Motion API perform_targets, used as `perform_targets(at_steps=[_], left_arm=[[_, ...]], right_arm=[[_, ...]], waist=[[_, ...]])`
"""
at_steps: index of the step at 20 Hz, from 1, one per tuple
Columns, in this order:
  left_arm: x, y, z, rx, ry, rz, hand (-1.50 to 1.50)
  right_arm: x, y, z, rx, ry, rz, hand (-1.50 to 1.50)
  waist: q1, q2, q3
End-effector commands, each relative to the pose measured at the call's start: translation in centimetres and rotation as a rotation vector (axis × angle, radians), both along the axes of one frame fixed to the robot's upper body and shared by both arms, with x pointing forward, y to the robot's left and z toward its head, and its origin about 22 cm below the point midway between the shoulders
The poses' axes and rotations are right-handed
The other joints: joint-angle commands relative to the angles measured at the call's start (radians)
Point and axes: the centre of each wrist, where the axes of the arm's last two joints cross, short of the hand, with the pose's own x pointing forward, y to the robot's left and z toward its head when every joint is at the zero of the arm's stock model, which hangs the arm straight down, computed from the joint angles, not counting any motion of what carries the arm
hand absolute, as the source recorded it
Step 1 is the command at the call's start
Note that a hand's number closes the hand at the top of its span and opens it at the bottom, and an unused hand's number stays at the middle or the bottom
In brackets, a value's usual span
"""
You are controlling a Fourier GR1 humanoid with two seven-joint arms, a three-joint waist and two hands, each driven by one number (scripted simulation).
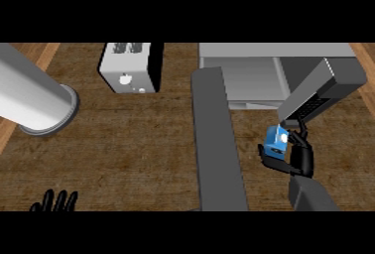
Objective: Pick up the milk, place it into the microwave and close the microwave
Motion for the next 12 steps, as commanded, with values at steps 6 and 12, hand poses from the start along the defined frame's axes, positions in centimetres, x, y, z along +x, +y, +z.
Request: perform_targets(at_steps=[6, 12], left_arm=[[-1.6, 0.3, 0.2, 0.003, 0.014, -0.036, -1.50], [-0.7, -0.3, 0.9, -0.020, -0.004, -0.010, -1.50]], right_arm=[[1.5, 0.8, 2.5, -0.050, -0.160, 0.119, 1.50], [-3.4, -0.1, 4.2, -0.060, -0.114, 0.137, 1.50]], waist=[[-0.003, -0.018, -0.009], [-0.021, -0.019, -0.010]])
